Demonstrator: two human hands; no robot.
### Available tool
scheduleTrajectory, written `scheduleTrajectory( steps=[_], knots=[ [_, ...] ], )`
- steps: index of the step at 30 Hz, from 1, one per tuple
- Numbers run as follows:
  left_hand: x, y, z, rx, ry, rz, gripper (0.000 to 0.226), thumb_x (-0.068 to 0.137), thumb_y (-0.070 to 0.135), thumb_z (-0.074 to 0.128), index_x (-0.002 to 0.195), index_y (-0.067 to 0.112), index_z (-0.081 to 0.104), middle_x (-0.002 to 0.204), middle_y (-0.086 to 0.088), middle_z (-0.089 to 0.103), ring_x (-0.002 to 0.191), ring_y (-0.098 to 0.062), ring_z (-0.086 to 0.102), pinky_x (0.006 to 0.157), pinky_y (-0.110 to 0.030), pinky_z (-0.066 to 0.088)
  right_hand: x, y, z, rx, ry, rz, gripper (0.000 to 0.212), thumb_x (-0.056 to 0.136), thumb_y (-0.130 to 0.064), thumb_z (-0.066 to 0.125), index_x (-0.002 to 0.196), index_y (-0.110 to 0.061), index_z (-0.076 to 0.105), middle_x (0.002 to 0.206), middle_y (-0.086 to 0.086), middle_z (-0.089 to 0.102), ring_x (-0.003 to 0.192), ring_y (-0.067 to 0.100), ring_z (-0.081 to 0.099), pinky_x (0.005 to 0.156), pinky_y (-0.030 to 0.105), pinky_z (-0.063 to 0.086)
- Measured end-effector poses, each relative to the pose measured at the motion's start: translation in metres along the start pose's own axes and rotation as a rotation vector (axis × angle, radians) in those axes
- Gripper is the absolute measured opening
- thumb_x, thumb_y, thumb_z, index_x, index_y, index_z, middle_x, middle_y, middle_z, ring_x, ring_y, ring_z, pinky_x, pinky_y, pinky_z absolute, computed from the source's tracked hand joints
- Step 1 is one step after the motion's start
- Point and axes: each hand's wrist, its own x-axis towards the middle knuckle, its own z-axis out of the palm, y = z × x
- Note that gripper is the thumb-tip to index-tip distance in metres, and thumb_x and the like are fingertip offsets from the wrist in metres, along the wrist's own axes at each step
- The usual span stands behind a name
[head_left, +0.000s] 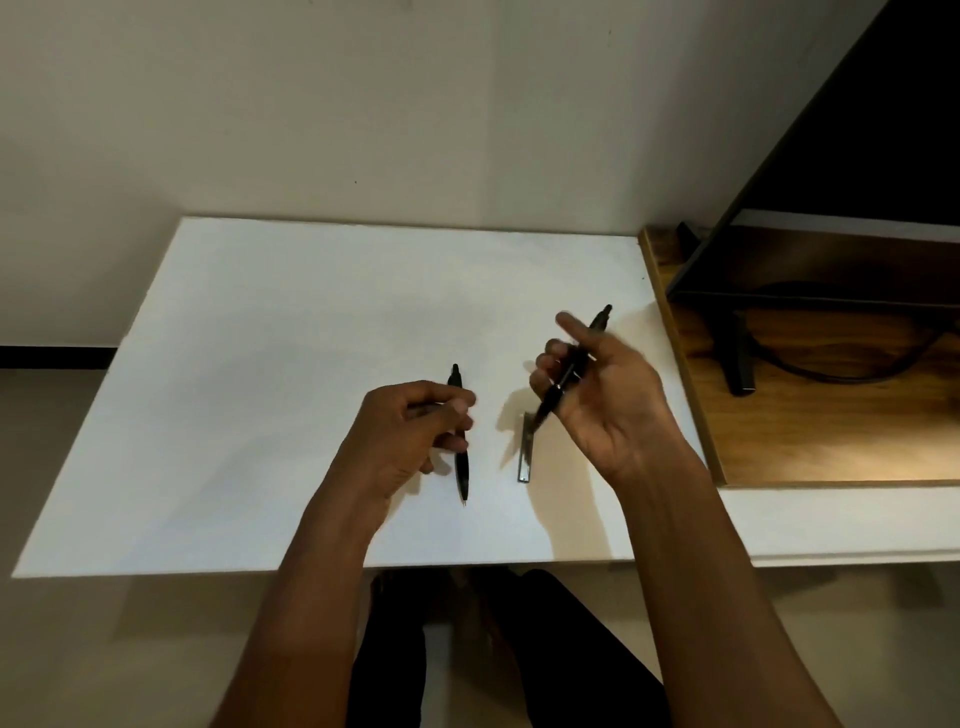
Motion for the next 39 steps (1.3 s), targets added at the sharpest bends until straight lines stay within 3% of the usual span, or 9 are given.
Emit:
scheduleTrajectory(
  steps=[2,4,9,12,15,21,29,35,39],
  knots=[
    [0.004,-0.008,-0.002,0.05,0.154,-0.03,0.01,0.09,0.019,0.068,0.095,0.014,0.075,0.082,-0.006,0.077,0.062,-0.013,0.07,0.043,-0.013,0.043,0.002,0.005,-0.002,-0.251,0.066,-0.008,0.02,0.103,-0.011,0.047,0.119,0.0,0.052,0.082,0.017,0.071,0.075,0.031,0.071,0.071,0.038,0.062],
    [0.006,-0.013,-0.001,0.126,0.224,-0.028,0.009,0.089,0.019,0.067,0.091,0.015,0.075,0.08,-0.006,0.076,0.062,-0.016,0.07,0.041,-0.01,0.042,0.001,0.013,-0.003,-0.513,0.097,-0.013,0.026,0.102,-0.019,0.053,0.118,0.001,0.049,0.089,0.02,0.076,0.082,0.036,0.075,0.078,0.042,0.062],
    [0.01,-0.02,0.004,0.291,0.196,-0.012,0.008,0.085,0.03,0.071,0.082,0.023,0.073,0.07,0.002,0.075,0.059,-0.013,0.072,0.059,-0.024,0.05,0.001,0.036,0.0,-1.139,0.167,-0.113,0.049,0.093,-0.05,0.06,0.081,-0.003,0.057,0.067,0.009,0.074,0.068,0.028,0.074,0.072,0.045,0.061],
    [0.011,-0.023,0.005,0.375,0.172,-0.008,0.01,0.084,0.033,0.073,0.083,0.023,0.072,0.07,0.004,0.075,0.061,-0.013,0.073,0.072,-0.032,0.058,0.006,0.05,0.002,-1.449,0.253,-0.273,0.057,0.09,-0.06,0.058,0.071,-0.006,0.06,0.069,0.004,0.067,0.068,0.024,0.066,0.06,0.032,0.048],
    [0.012,-0.024,0.006,0.452,0.177,-0.01,0.016,0.079,0.039,0.077,0.083,0.025,0.071,0.074,0.004,0.076,0.072,-0.017,0.074,0.081,-0.038,0.058,0.009,0.053,0.007,-1.494,0.255,-0.309,0.052,0.093,-0.057,0.055,0.08,-0.008,0.065,0.075,0.004,0.065,0.072,0.026,0.063,0.056,0.03,0.04],
    [0.009,-0.018,0.012,0.492,0.146,-0.016,0.021,0.073,0.04,0.081,0.088,0.028,0.071,0.079,0.005,0.075,0.081,-0.017,0.072,0.081,-0.037,0.057,0.013,0.067,0.011,-1.609,0.237,-0.344,0.046,0.095,-0.054,0.054,0.07,-0.017,0.043,0.075,0.001,0.055,0.071,0.023,0.053,0.048,0.028,0.025],
    [0.009,-0.016,0.017,0.506,0.154,-0.015,0.017,0.075,0.032,0.078,0.09,0.028,0.069,0.079,0.005,0.074,0.081,-0.018,0.072,0.083,-0.039,0.056,0.015,0.074,0.01,-1.576,0.256,-0.377,0.035,0.092,-0.044,0.063,0.099,-0.01,0.055,0.096,0.006,0.065,0.09,0.026,0.061,0.066,0.031,0.038],
    [0.012,-0.019,0.018,0.475,0.168,0.007,0.018,0.075,0.036,0.079,0.087,0.029,0.068,0.078,0.005,0.074,0.079,-0.017,0.072,0.082,-0.039,0.057,0.014,0.048,0.003,-1.335,0.299,-0.399,0.034,0.088,-0.045,0.069,0.084,-0.012,0.066,0.08,0.0,0.068,0.077,0.019,0.064,0.068,0.031,0.046],
    [0.012,-0.016,0.023,0.445,0.284,0.125,0.004,0.084,0.031,0.072,0.082,0.028,0.07,0.067,0.01,0.068,0.066,-0.009,0.067,0.068,-0.029,0.054,0.012,0.005,-0.021,-1.253,0.449,-0.473,0.025,0.089,-0.034,0.072,0.083,-0.009,0.074,0.072,-0.001,0.07,0.069,0.012,0.065,0.064,0.024,0.045]
  ],
)
